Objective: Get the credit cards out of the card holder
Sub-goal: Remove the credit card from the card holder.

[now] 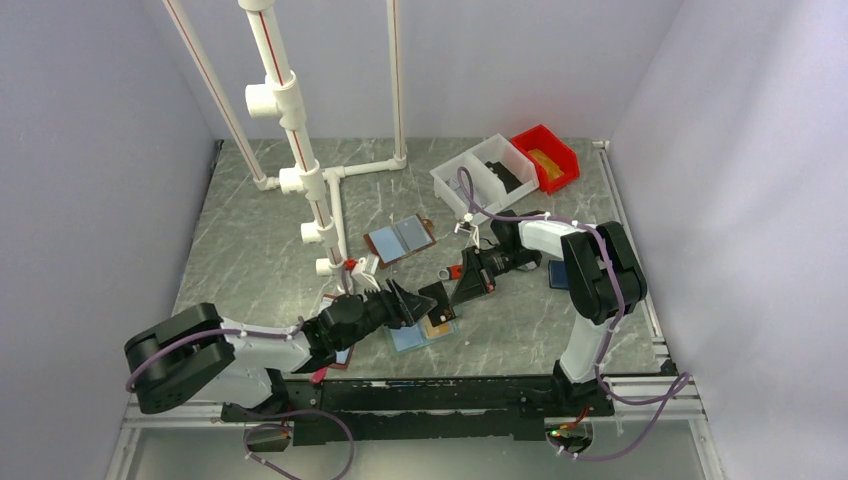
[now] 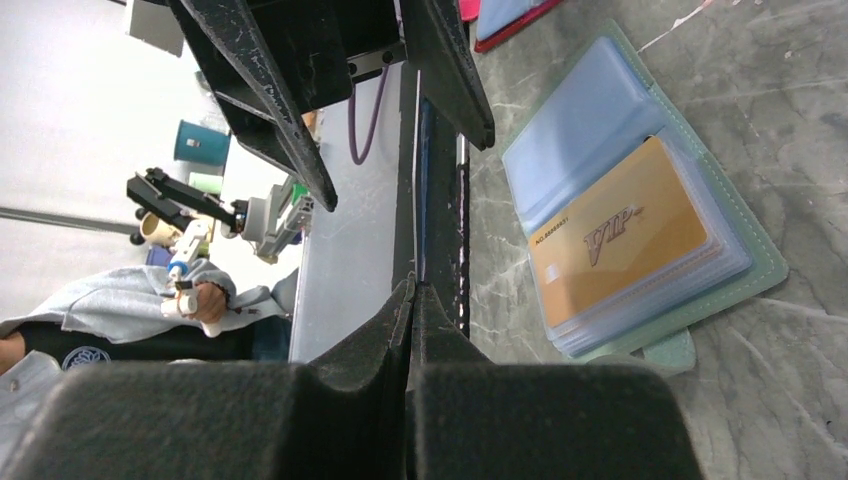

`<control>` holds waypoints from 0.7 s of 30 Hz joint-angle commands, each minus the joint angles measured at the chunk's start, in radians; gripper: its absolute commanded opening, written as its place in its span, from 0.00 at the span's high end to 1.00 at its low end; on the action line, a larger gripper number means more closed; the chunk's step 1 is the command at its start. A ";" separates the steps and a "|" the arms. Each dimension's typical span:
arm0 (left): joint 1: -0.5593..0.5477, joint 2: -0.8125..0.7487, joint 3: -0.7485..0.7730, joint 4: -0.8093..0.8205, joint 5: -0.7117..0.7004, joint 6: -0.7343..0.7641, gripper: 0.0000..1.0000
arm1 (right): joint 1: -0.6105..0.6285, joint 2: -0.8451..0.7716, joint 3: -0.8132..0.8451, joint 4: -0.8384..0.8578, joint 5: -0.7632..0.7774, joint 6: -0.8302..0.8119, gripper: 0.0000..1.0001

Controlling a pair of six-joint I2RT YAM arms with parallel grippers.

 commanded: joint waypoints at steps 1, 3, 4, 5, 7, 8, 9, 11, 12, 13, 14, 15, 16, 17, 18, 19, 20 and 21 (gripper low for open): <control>0.014 0.056 0.039 0.160 0.024 0.011 0.38 | -0.003 -0.052 0.017 -0.021 -0.056 -0.058 1.00; 0.021 0.086 0.042 0.199 0.043 0.004 0.49 | -0.003 -0.050 0.017 -0.026 -0.056 -0.061 1.00; 0.025 0.101 0.042 0.218 0.052 0.000 0.55 | -0.003 -0.050 0.018 -0.029 -0.057 -0.064 1.00; 0.029 0.116 0.043 0.237 0.062 -0.004 0.61 | -0.003 -0.050 0.018 -0.029 -0.056 -0.065 1.00; 0.036 0.146 0.042 0.274 0.083 -0.013 0.71 | -0.003 -0.050 0.018 -0.029 -0.056 -0.065 1.00; 0.041 0.160 0.041 0.304 0.094 -0.016 0.78 | -0.003 -0.051 0.018 -0.028 -0.056 -0.064 1.00; 0.045 0.173 0.038 0.326 0.101 -0.021 0.85 | -0.003 -0.051 0.017 -0.027 -0.054 -0.062 1.00; 0.051 0.203 0.033 0.371 0.115 -0.027 0.97 | -0.003 -0.052 0.017 -0.021 -0.053 -0.056 1.00; 0.054 0.215 0.030 0.394 0.122 -0.029 1.00 | -0.003 -0.052 0.016 -0.014 -0.051 -0.044 1.00; 0.056 0.226 0.027 0.416 0.125 -0.030 1.00 | -0.003 -0.053 0.015 -0.006 -0.051 -0.035 1.00; 0.059 0.237 0.024 0.438 0.127 -0.033 1.00 | -0.004 -0.054 0.013 0.003 -0.050 -0.022 1.00; 0.059 0.247 0.022 0.458 0.127 -0.032 1.00 | -0.004 -0.055 0.012 0.014 -0.050 -0.010 1.00; 0.060 0.255 0.023 0.475 0.129 -0.031 1.00 | -0.003 -0.058 0.011 0.019 -0.052 -0.004 0.98; 0.061 0.264 0.024 0.487 0.130 -0.030 1.00 | -0.003 -0.061 0.011 0.020 -0.054 -0.002 0.92; 0.060 0.272 0.028 0.495 0.132 -0.028 1.00 | -0.003 -0.063 0.009 0.020 -0.057 -0.001 0.87; 0.061 0.279 0.032 0.501 0.136 -0.022 1.00 | -0.003 -0.067 0.008 0.020 -0.063 0.000 0.82; 0.061 0.287 0.037 0.507 0.138 -0.020 1.00 | -0.003 -0.069 0.008 0.019 -0.067 -0.003 0.77; 0.060 0.294 0.040 0.513 0.139 -0.017 1.00 | -0.003 -0.073 0.006 0.015 -0.071 -0.008 0.73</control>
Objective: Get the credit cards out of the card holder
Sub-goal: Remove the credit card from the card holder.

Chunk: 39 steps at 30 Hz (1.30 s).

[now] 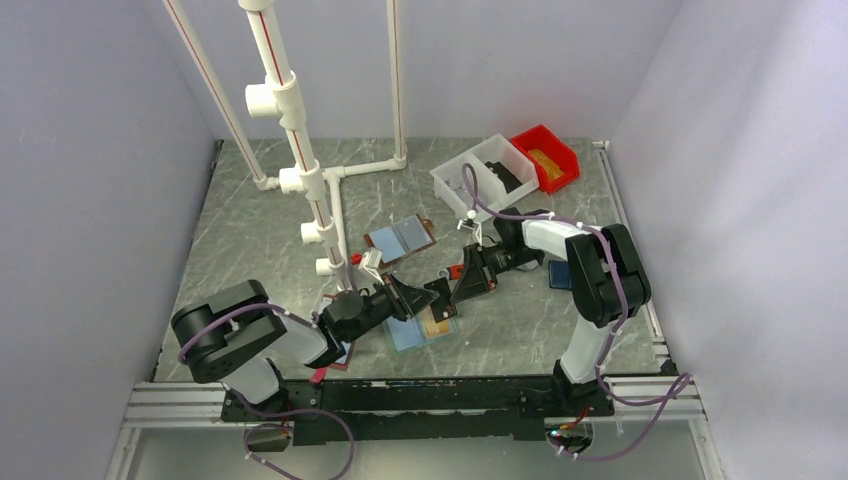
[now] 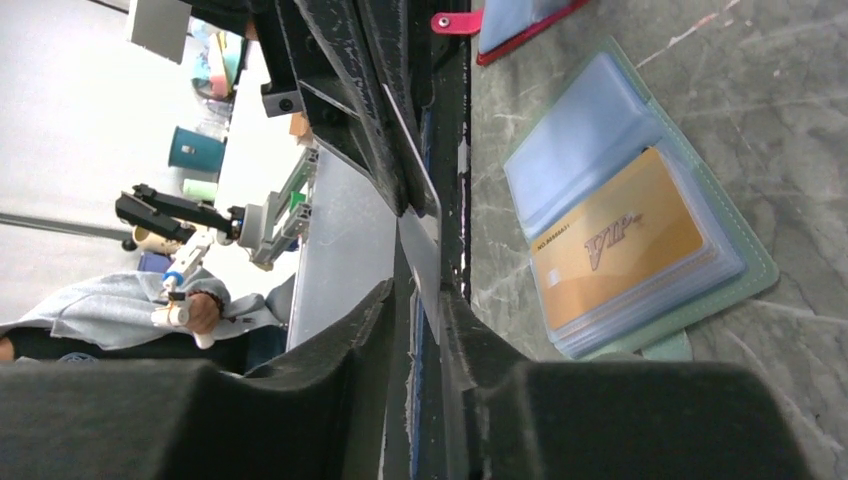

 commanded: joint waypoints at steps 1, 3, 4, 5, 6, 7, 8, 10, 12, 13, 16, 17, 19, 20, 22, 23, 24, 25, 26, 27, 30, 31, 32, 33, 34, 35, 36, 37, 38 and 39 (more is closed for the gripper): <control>0.003 0.033 0.028 0.116 0.022 0.016 1.00 | 0.007 -0.055 0.004 0.012 -0.065 -0.016 0.68; 0.003 0.046 0.033 0.145 0.019 0.025 1.00 | 0.007 -0.057 0.002 0.008 -0.068 -0.019 0.60; 0.003 0.051 0.036 0.156 0.016 0.029 1.00 | 0.007 -0.057 0.001 0.007 -0.070 -0.021 0.58; 0.003 0.052 0.039 0.163 0.012 0.034 1.00 | 0.007 -0.056 0.000 0.006 -0.070 -0.024 0.56; 0.003 0.056 0.043 0.166 0.009 0.038 1.00 | 0.007 -0.057 0.000 0.004 -0.072 -0.025 0.56; 0.003 0.057 0.047 0.169 0.005 0.041 1.00 | 0.007 -0.057 0.000 0.003 -0.074 -0.028 0.55; 0.003 0.058 0.052 0.169 0.002 0.044 1.00 | 0.007 -0.057 -0.001 0.003 -0.075 -0.028 0.55; 0.003 0.061 0.060 0.172 -0.003 0.051 1.00 | 0.007 -0.056 0.000 0.001 -0.077 -0.029 0.56; 0.003 0.063 0.068 0.175 -0.010 0.055 1.00 | 0.007 -0.055 0.001 -0.003 -0.080 -0.032 0.58; 0.003 0.065 0.069 0.177 -0.014 0.057 1.00 | 0.007 -0.056 0.001 -0.005 -0.082 -0.032 0.59; 0.003 0.072 0.074 0.184 -0.026 0.057 1.00 | 0.007 -0.054 0.003 -0.005 -0.088 -0.029 0.67; 0.003 0.072 0.072 0.189 -0.030 0.057 1.00 | 0.007 -0.055 0.004 -0.005 -0.089 -0.029 0.71; 0.003 0.077 0.068 0.201 -0.039 0.057 1.00 | 0.007 -0.051 0.004 -0.005 -0.089 -0.028 0.78; 0.003 0.079 0.064 0.207 -0.043 0.057 1.00 | 0.007 -0.052 0.005 -0.005 -0.089 -0.028 0.82; 0.003 0.082 0.060 0.218 -0.048 0.056 1.00 | 0.007 -0.049 0.009 -0.008 -0.089 -0.029 1.00; 0.003 0.083 0.060 0.216 -0.048 0.055 1.00 | 0.007 -0.048 0.011 -0.014 -0.087 -0.034 1.00; 0.003 0.084 0.060 0.213 -0.048 0.054 1.00 | 0.007 -0.048 0.014 -0.020 -0.084 -0.041 1.00; 0.003 0.085 0.061 0.209 -0.044 0.052 1.00 | 0.007 -0.049 0.016 -0.025 -0.080 -0.047 1.00; 0.003 0.086 0.061 0.204 -0.041 0.047 0.98 | 0.007 -0.049 0.019 -0.030 -0.074 -0.052 1.00; 0.003 0.087 0.061 0.198 -0.038 0.041 0.91 | 0.006 -0.049 0.022 -0.035 -0.065 -0.060 1.00; 0.003 0.082 0.046 0.158 -0.042 -0.008 0.67 | 0.003 -0.049 0.036 -0.068 -0.034 -0.101 1.00; 0.003 0.075 0.040 0.138 -0.046 -0.027 0.60 | 0.000 -0.049 0.042 -0.080 -0.023 -0.116 1.00; 0.003 0.067 0.033 0.112 -0.049 -0.044 0.54 | -0.004 -0.049 0.051 -0.097 -0.010 -0.144 1.00; 0.003 0.052 0.026 0.090 -0.047 -0.051 0.50 | -0.009 -0.048 0.060 -0.118 0.003 -0.171 1.00; 0.003 0.037 0.019 0.064 -0.041 -0.054 0.47 | -0.015 -0.049 0.067 -0.136 0.013 -0.191 1.00; 0.003 0.020 0.013 0.035 -0.036 -0.059 0.45 | -0.021 -0.050 0.071 -0.150 0.018 -0.206 1.00; 0.003 0.002 0.011 0.003 -0.031 -0.058 0.43 | -0.029 -0.053 0.076 -0.163 0.028 -0.225 1.00; 0.003 -0.020 0.011 -0.036 -0.025 -0.055 0.42 | -0.036 -0.055 0.085 -0.182 0.044 -0.243 1.00; 0.003 -0.046 0.013 -0.077 -0.017 -0.050 0.41 | -0.044 -0.059 0.089 -0.193 0.057 -0.255 1.00; 0.003 -0.073 0.018 -0.133 -0.010 -0.043 0.41 | -0.053 -0.063 0.094 -0.205 0.068 -0.266 1.00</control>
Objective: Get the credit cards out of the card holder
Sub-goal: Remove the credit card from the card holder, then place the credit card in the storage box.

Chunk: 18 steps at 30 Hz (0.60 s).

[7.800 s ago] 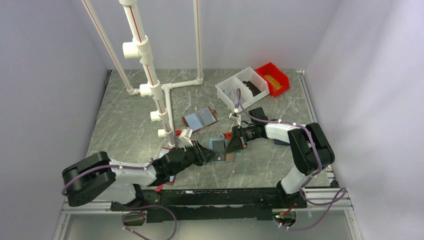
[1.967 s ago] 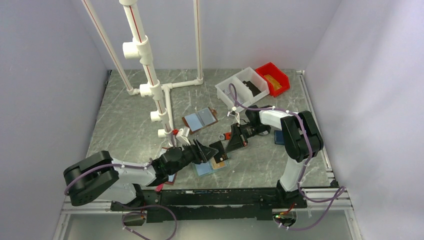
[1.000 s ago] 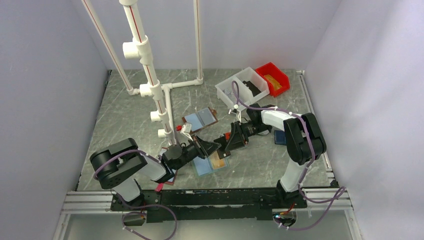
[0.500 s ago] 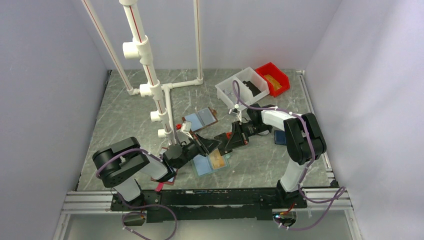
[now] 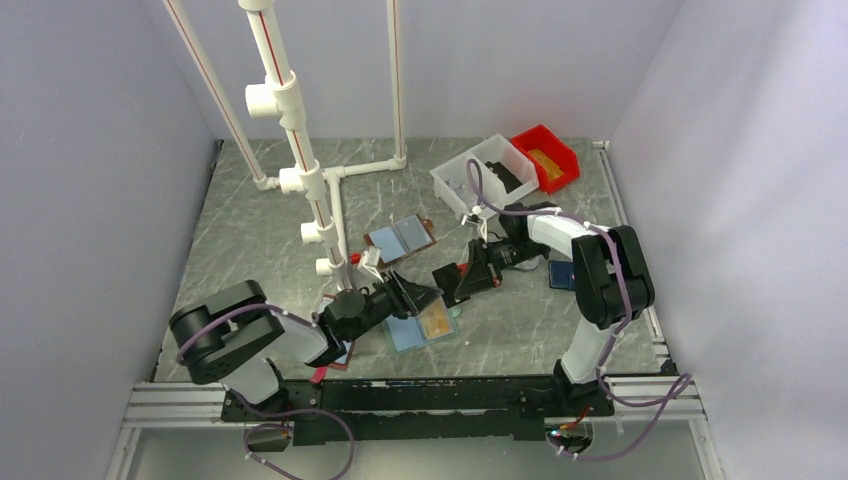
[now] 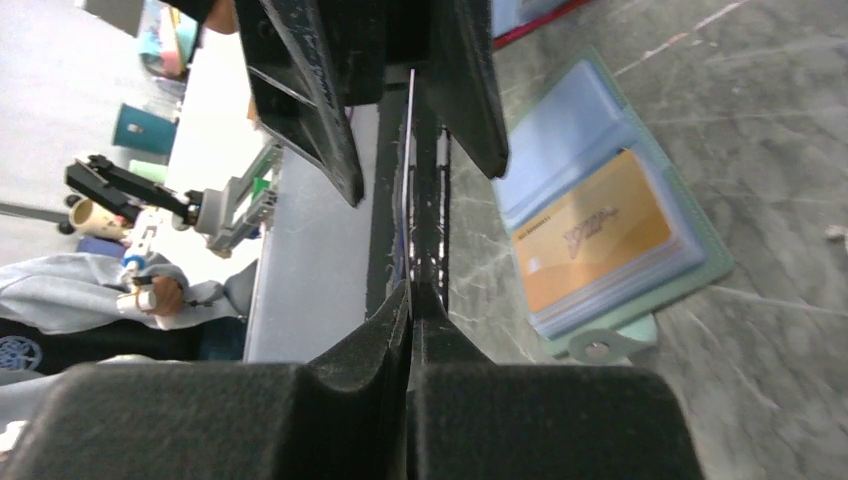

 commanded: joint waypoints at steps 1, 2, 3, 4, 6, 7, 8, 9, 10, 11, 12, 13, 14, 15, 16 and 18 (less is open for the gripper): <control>0.001 -0.128 0.012 -0.205 0.027 0.006 0.40 | -0.038 -0.043 0.050 -0.086 0.055 -0.133 1.00; 0.001 -0.160 0.023 -0.300 0.031 0.021 0.40 | -0.047 -0.050 0.057 -0.099 0.072 -0.149 1.00; 0.002 -0.196 0.042 -0.395 0.037 0.035 0.39 | -0.059 -0.056 0.065 -0.111 0.092 -0.163 1.00; 0.002 -0.233 0.066 -0.501 0.044 0.055 0.39 | -0.071 -0.062 0.072 -0.125 0.113 -0.176 1.00; 0.002 -0.297 0.121 -0.705 0.053 0.102 0.38 | -0.105 -0.081 0.083 -0.138 0.162 -0.193 1.00; 0.002 -0.323 0.142 -0.774 0.055 0.125 0.38 | -0.125 -0.094 0.084 -0.138 0.176 -0.193 1.00; 0.002 -0.345 0.154 -0.830 0.056 0.140 0.38 | -0.148 -0.107 0.084 -0.133 0.191 -0.192 1.00; 0.002 -0.365 0.158 -0.865 0.057 0.155 0.38 | -0.168 -0.120 0.082 -0.124 0.205 -0.188 1.00; 0.001 -0.383 0.159 -0.888 0.058 0.166 0.38 | -0.190 -0.132 0.080 -0.109 0.223 -0.174 1.00; 0.001 -0.401 0.160 -0.908 0.060 0.176 0.38 | -0.216 -0.144 0.077 -0.092 0.240 -0.159 1.00; 0.001 -0.415 0.160 -0.928 0.062 0.183 0.38 | -0.234 -0.156 0.073 -0.074 0.256 -0.141 1.00; 0.001 -0.429 0.161 -0.946 0.064 0.190 0.38 | -0.249 -0.166 0.070 -0.057 0.275 -0.118 1.00; 0.001 -0.446 0.162 -0.963 0.066 0.196 0.38 | -0.263 -0.175 0.070 -0.040 0.292 -0.100 1.00; 0.001 -0.458 0.163 -0.982 0.066 0.200 0.38 | -0.275 -0.183 0.070 -0.025 0.306 -0.082 1.00; 0.002 -0.468 0.166 -1.002 0.067 0.205 0.37 | -0.280 -0.192 0.074 -0.016 0.316 -0.071 1.00; 0.001 -0.492 0.170 -1.040 0.067 0.213 0.37 | -0.319 -0.197 0.087 -0.009 0.326 -0.053 1.00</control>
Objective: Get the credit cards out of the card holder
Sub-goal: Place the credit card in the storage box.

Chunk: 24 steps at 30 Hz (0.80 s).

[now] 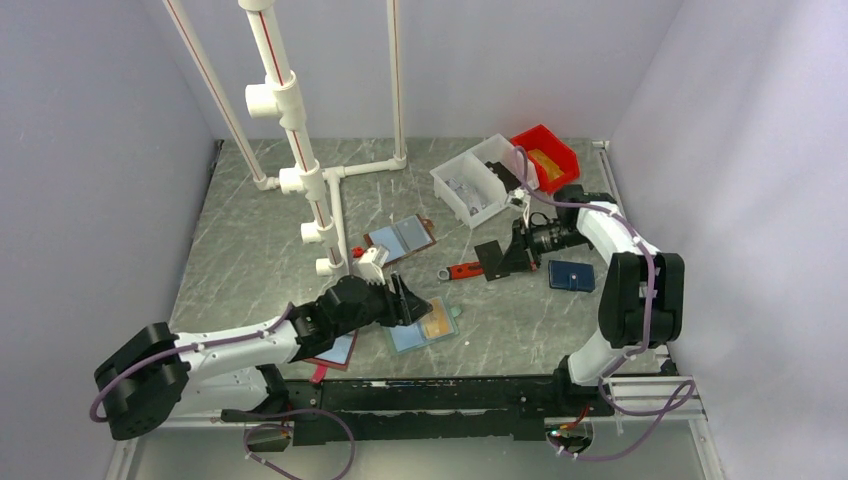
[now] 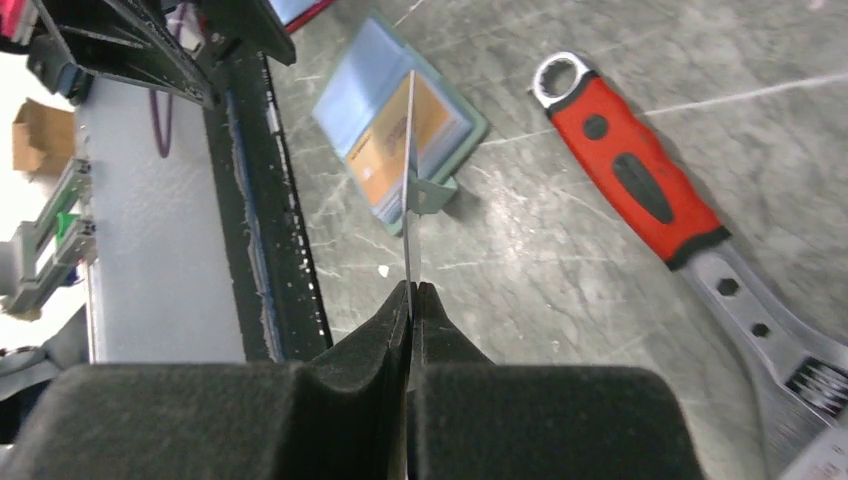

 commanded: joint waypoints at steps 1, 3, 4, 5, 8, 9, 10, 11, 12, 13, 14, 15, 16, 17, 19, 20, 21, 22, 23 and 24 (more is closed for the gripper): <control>0.002 -0.062 0.031 -0.148 0.013 0.055 0.37 | -0.051 -0.039 0.046 0.054 0.062 0.044 1.00; 0.001 -0.093 0.026 -0.177 0.013 0.062 0.36 | -0.065 -0.034 0.070 0.056 0.092 0.060 1.00; 0.002 -0.111 0.022 -0.188 0.008 0.064 0.35 | -0.069 -0.031 0.081 0.060 0.112 0.069 1.00; 0.002 -0.128 0.018 -0.199 0.001 0.067 0.34 | -0.074 -0.028 0.093 0.064 0.146 0.079 1.00; 0.001 -0.173 -0.002 -0.228 -0.026 0.074 0.30 | -0.082 -0.017 0.135 0.075 0.228 0.104 1.00; 0.002 -0.186 -0.007 -0.236 -0.032 0.078 0.28 | -0.085 -0.014 0.149 0.079 0.250 0.114 1.00; 0.002 -0.198 -0.014 -0.243 -0.042 0.078 0.27 | -0.089 -0.011 0.163 0.082 0.270 0.121 1.00; 0.002 -0.211 -0.021 -0.246 -0.046 0.080 0.26 | -0.091 -0.008 0.176 0.087 0.288 0.129 1.00; 0.002 -0.222 -0.028 -0.247 -0.051 0.080 0.24 | -0.093 -0.005 0.188 0.090 0.304 0.139 1.00; 0.002 -0.234 -0.039 -0.246 -0.054 0.079 0.23 | -0.095 -0.001 0.200 0.093 0.318 0.145 1.00; 0.002 -0.246 -0.045 -0.243 -0.060 0.078 0.21 | -0.096 0.004 0.210 0.094 0.332 0.149 1.00; 0.002 -0.251 -0.051 -0.242 -0.066 0.074 0.20 | -0.098 0.008 0.222 0.094 0.343 0.152 1.00; 0.002 -0.259 -0.058 -0.240 -0.072 0.072 0.18 | -0.098 0.013 0.233 0.097 0.354 0.155 1.00; 0.002 -0.262 -0.064 -0.235 -0.072 0.072 0.17 | -0.100 0.017 0.242 0.101 0.364 0.159 1.00; 0.002 -0.265 -0.080 -0.208 -0.069 0.078 0.13 | -0.104 0.028 0.262 0.104 0.381 0.164 1.00; 0.002 -0.263 -0.087 -0.198 -0.066 0.080 0.11 | -0.106 0.034 0.275 0.105 0.389 0.166 1.00; 0.002 -0.262 -0.094 -0.186 -0.064 0.087 0.09 | -0.107 0.043 0.286 0.104 0.398 0.167 1.00; 0.002 -0.259 -0.098 -0.177 -0.061 0.095 0.07 | -0.109 0.052 0.299 0.105 0.407 0.168 1.00; 0.001 -0.256 -0.103 -0.171 -0.058 0.105 0.06 | -0.110 0.062 0.312 0.106 0.415 0.170 1.00; 0.001 -0.253 -0.104 -0.168 -0.054 0.116 0.05 | -0.113 0.071 0.325 0.109 0.423 0.172 1.00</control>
